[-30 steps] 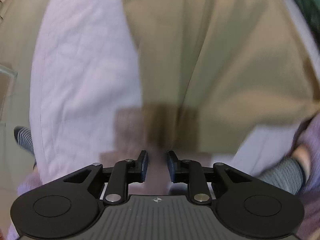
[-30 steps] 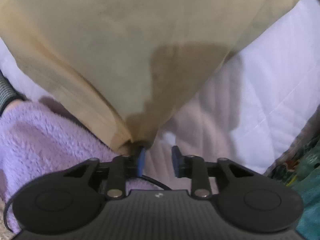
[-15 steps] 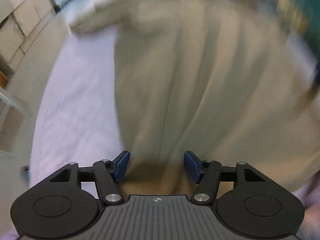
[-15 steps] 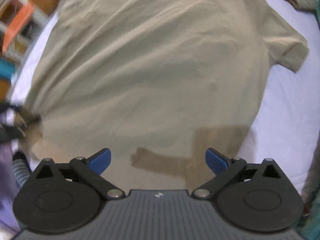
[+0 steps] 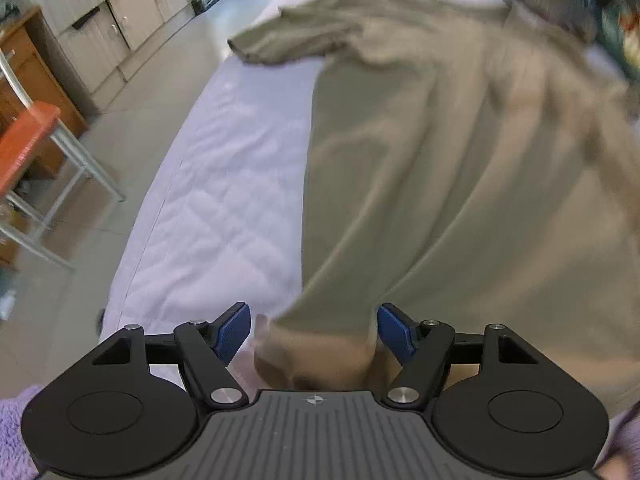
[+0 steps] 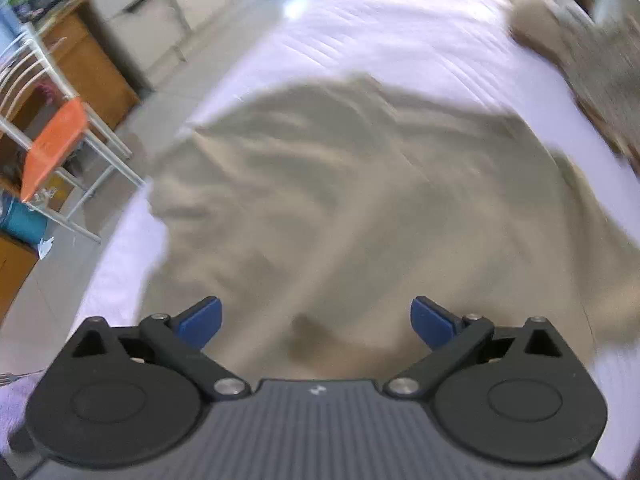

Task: Fold clothes

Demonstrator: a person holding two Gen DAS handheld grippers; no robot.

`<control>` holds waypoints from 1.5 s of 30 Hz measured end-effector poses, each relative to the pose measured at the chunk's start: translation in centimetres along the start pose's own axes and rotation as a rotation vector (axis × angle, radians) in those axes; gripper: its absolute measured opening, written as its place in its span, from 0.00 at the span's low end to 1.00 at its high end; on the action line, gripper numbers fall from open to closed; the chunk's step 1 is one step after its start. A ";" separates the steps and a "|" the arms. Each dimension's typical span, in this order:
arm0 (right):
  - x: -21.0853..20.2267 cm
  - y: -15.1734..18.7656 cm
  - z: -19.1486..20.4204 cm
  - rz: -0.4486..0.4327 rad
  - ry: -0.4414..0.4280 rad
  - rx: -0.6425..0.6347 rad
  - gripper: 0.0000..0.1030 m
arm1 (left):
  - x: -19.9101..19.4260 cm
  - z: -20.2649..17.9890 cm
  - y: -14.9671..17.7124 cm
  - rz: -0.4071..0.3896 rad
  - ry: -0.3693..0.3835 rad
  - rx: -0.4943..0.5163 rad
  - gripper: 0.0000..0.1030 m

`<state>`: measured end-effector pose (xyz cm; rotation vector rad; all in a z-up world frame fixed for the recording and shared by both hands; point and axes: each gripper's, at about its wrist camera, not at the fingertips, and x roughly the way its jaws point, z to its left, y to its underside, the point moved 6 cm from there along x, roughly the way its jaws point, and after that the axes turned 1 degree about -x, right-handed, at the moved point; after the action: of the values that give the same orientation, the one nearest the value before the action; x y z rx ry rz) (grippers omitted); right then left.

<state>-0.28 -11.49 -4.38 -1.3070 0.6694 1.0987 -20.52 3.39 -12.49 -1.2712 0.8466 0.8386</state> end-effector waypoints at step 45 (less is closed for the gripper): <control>8.3 -7.6 7.2 -0.367 -0.042 0.069 0.11 | 0.9 1.3 0.2 -0.131 0.347 -0.124 0.22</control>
<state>8.39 -1.74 -7.27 -1.2826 0.4110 0.7949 -20.18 4.77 -13.19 -1.5929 0.9837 0.5803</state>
